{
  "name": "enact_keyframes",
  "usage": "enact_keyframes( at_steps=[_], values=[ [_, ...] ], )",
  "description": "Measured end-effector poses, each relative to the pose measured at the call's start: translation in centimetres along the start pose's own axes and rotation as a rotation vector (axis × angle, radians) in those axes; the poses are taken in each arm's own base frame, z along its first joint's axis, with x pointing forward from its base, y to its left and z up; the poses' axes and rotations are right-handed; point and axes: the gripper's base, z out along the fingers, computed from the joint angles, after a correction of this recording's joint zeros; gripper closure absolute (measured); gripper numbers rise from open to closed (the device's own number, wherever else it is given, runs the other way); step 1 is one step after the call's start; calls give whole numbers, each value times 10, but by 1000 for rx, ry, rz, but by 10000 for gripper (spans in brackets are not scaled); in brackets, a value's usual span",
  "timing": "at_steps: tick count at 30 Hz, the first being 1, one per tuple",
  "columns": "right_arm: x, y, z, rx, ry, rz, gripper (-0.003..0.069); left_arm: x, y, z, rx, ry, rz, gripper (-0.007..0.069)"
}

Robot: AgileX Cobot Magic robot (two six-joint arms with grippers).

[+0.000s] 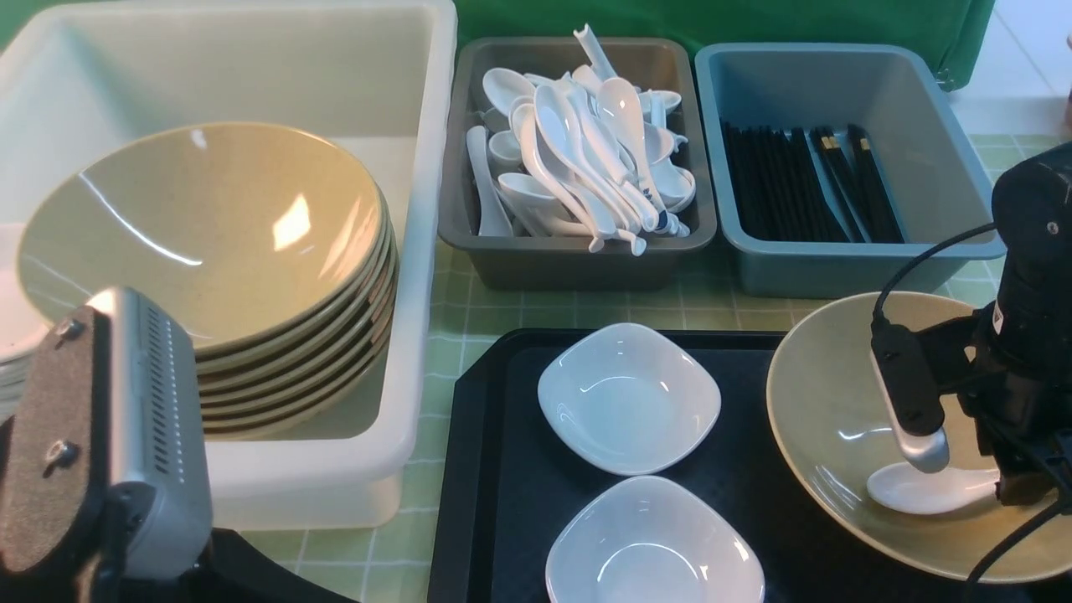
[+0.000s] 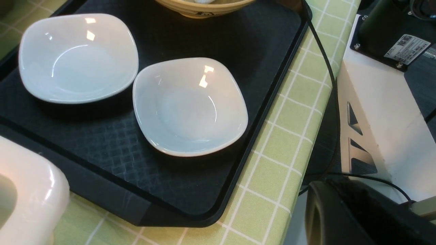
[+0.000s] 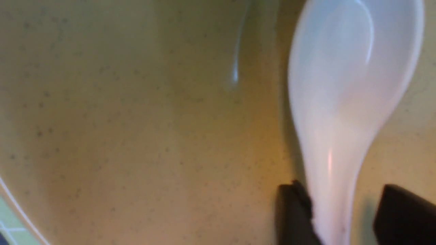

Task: On green table put chopsticks spoon bowls plates into blue grey white boxes.
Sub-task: 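Reach down and grasp the white spoon resting in the bowl with the right gripper, then place the white spoon into the bin of spoons with the right gripper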

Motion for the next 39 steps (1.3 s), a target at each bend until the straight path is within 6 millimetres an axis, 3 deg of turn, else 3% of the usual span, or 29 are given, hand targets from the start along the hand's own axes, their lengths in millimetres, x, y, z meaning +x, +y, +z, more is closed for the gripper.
enact_keyframes(
  at_steps=[1, 3, 11, 20, 25, 27, 29, 31, 33, 37, 39],
  values=[
    [0, 0, 0, -4, 2, 8, 442, 0, 0, 0, 0, 0, 0, 626],
    [0, 0, 0, -4, 3, 27, 510, 0, 0, 0, 0, 1, 0, 626],
    [-1, 1, -7, -5, -25, 74, 504, 1, 1, 0, -9, 9, 8, 626],
    [-18, -19, -76, 51, -318, 236, 504, 1, 1, 0, -10, 9, 8, 626],
    [-42, -40, -141, 62, -739, 539, 504, -2, 3, 0, -34, -20, 9, 626],
    [-48, -47, -152, 42, -836, 599, 504, -4, 4, 0, -50, -39, 9, 626],
    [-68, -69, -172, 6, -1073, 706, 504, -7, 7, -1, -80, -74, 9, 626],
    [-77, -82, -174, 6, -1142, 747, 504, -8, 8, -1, -90, -87, 9, 626],
    [-93, -109, -175, 50, -1249, 806, 504, -9, 9, -1, -96, -94, 9, 626],
    [-117, -149, -148, 96, -1289, 868, 504, -10, 9, -1, -101, -104, 7, 626],
    [-125, -158, -137, 89, -1280, 876, 504, -10, 10, -1, -107, -111, 7, 626]
  ],
)
